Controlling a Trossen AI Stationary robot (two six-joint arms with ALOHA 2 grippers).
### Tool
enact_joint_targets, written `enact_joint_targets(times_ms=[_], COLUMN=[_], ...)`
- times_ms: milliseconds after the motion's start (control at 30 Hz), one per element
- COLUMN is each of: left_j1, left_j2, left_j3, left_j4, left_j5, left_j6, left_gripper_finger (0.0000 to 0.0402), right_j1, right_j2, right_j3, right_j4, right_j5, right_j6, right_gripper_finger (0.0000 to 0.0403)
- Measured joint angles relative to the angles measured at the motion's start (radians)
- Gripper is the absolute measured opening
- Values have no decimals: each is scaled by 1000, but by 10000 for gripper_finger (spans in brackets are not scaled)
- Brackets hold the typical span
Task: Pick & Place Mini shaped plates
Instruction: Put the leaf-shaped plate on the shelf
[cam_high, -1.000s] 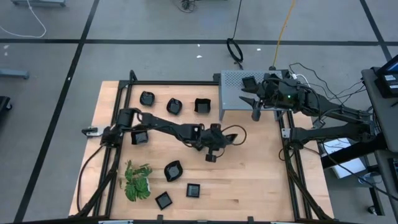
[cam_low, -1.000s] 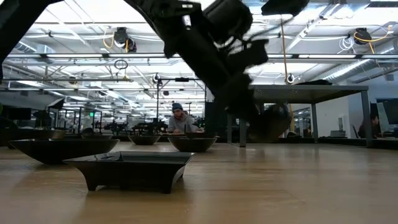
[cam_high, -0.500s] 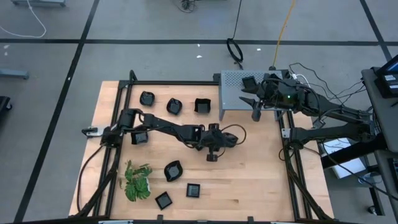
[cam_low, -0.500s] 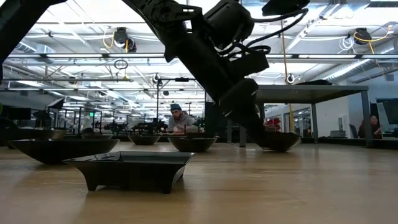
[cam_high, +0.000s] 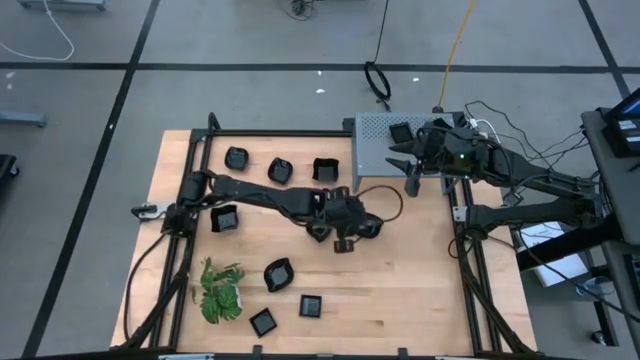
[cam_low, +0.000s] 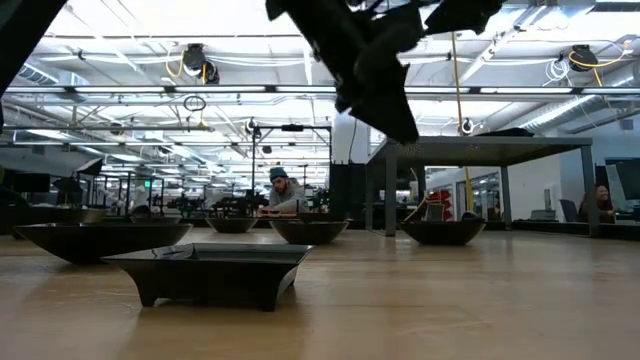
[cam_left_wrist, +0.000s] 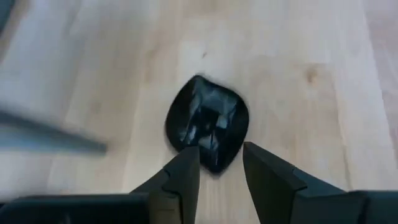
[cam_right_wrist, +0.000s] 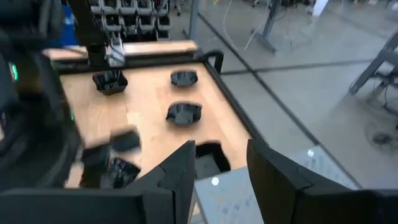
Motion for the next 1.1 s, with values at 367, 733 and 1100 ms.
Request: enact_joint_targets(times_ms=[367, 733, 1100], left_j1=[16, 38, 50], left_j2=[-190, -411, -560], left_j3=[11, 11, 10], left_j4=[-359, -425, -426], left_j5=[-13, -26, -113], left_j6=[-301, -380, -361], left_gripper_finger=[129, 129, 129], right_j1=[0, 2, 23], right_j2=[34, 135, 252], right_j3=[-44, -430, -601], right_j4=[-202, 207, 525], right_j5=[-9, -246, -329], right_j6=[129, 429, 414], right_gripper_finger=[132, 132, 142])
